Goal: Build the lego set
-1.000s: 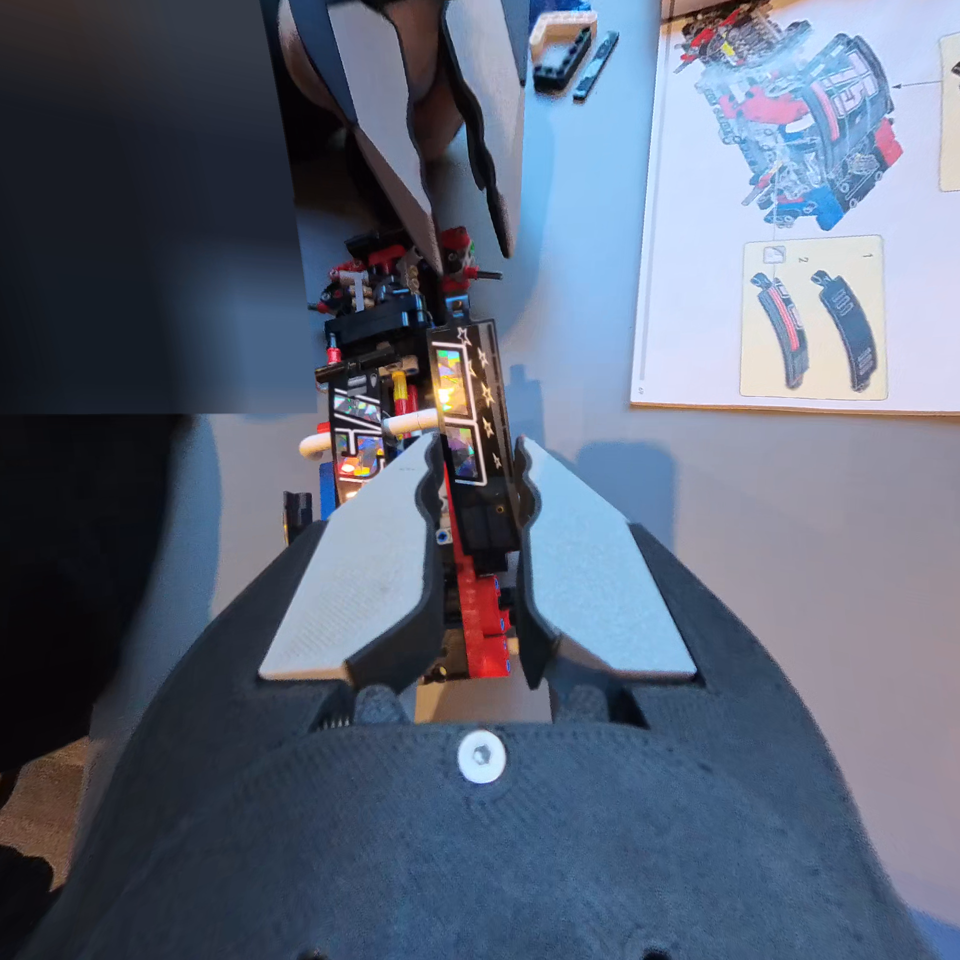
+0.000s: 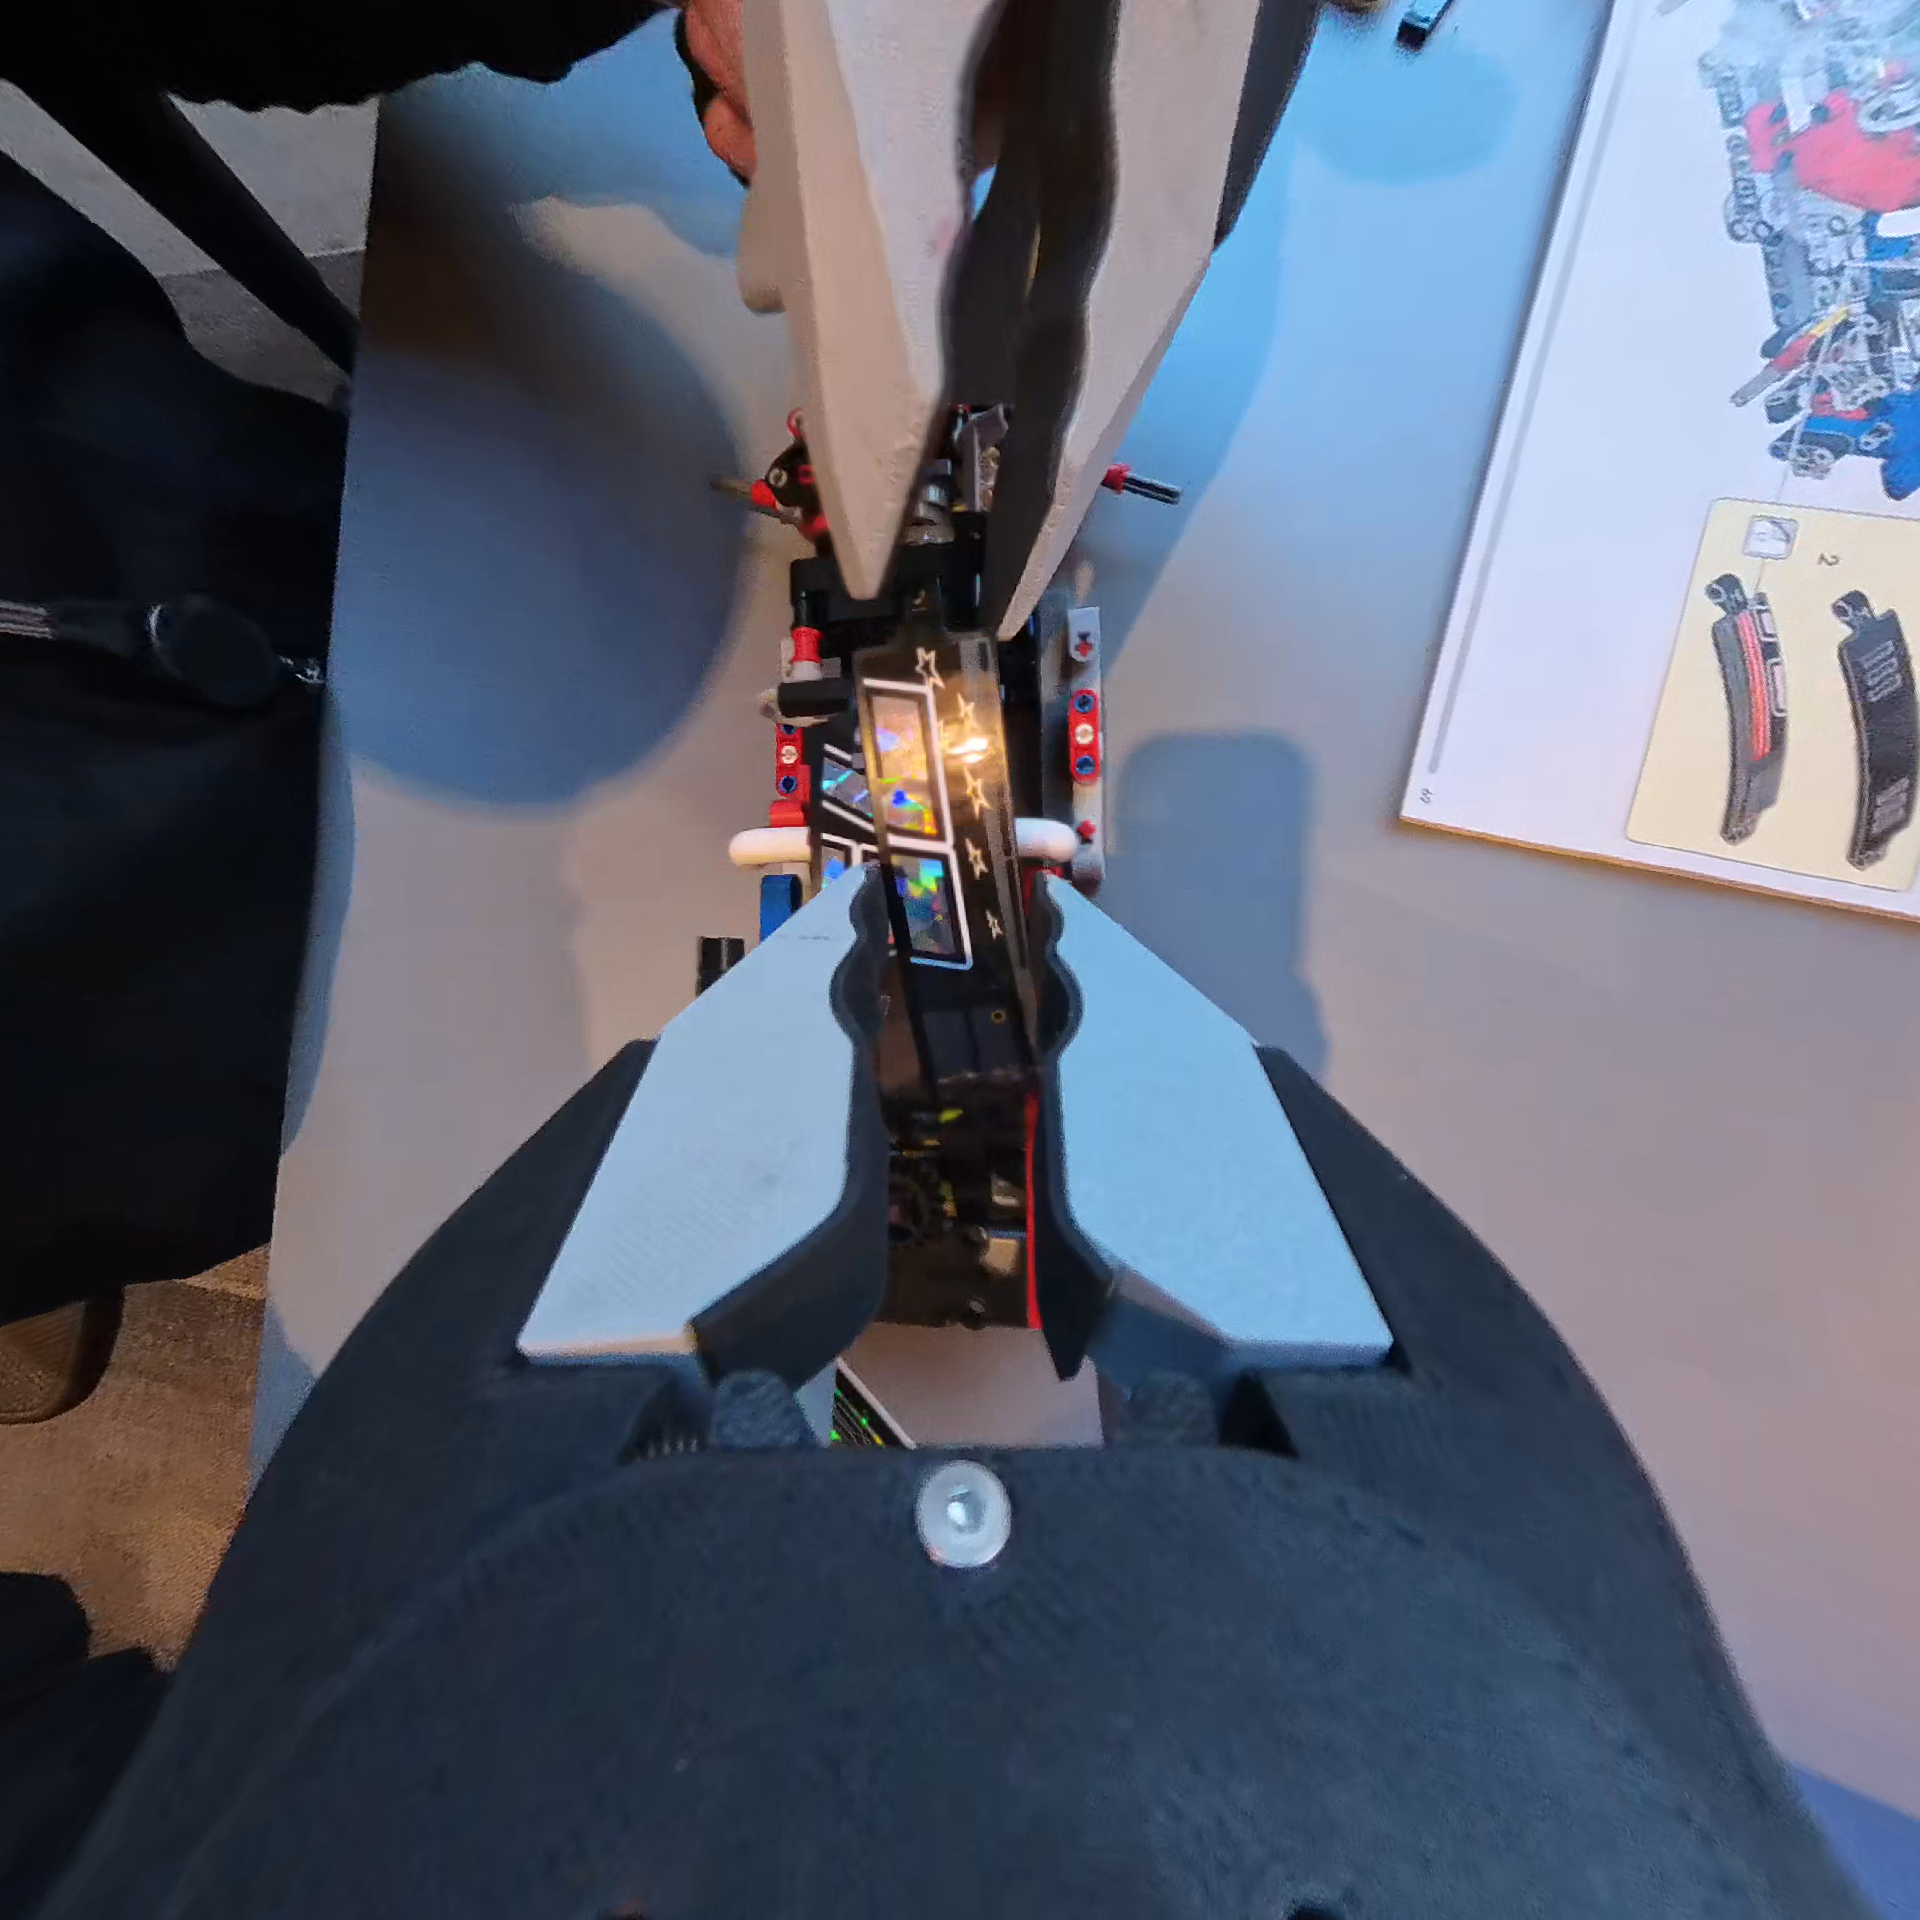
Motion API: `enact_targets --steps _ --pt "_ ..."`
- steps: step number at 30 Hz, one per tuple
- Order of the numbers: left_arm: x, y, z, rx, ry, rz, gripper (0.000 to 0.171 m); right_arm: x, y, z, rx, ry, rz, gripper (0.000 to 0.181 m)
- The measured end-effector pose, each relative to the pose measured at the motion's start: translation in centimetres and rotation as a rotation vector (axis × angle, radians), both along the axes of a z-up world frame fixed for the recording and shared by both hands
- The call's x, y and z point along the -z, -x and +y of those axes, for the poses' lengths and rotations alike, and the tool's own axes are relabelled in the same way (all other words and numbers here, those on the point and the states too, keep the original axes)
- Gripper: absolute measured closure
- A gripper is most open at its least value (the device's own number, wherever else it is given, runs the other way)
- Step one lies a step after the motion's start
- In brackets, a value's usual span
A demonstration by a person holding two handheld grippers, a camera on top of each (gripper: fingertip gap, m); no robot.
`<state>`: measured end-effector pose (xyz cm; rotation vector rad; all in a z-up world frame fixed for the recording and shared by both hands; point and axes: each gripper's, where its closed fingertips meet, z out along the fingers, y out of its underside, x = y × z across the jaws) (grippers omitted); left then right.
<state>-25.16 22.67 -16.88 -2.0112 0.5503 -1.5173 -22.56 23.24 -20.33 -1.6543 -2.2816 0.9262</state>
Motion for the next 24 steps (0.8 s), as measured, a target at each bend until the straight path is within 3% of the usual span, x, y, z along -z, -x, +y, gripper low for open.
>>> enact_targets --steps 2,8,11,16,21,24 --pt "-0.2 0.0 -0.1 0.004 0.016 -0.032 0.168 -0.1 0.1 -0.3 -0.006 0.01 0.019 0.158" --pt "-0.1 0.3 -0.3 0.004 0.035 -0.056 0.171 0.1 -0.2 -0.1 0.005 -0.017 0.032 0.158" --pt "0.2 1.2 -0.1 -0.029 -0.049 0.047 0.142 0.5 -0.4 -0.2 -0.003 -0.04 0.01 0.158" --pt "0.6 0.9 -1.0 0.057 -0.239 0.292 0.125 0.9 -0.2 0.0 -0.009 -0.054 -0.037 0.158" --pt "2.8 -0.4 -1.0 0.175 -0.255 0.405 0.128 1.0 0.0 0.2 0.009 -0.062 -0.063 0.158" --pt "3.0 -0.9 -1.2 0.213 -0.261 0.38 0.148 0.9 -0.2 0.2 0.012 -0.1 -0.082 0.158"
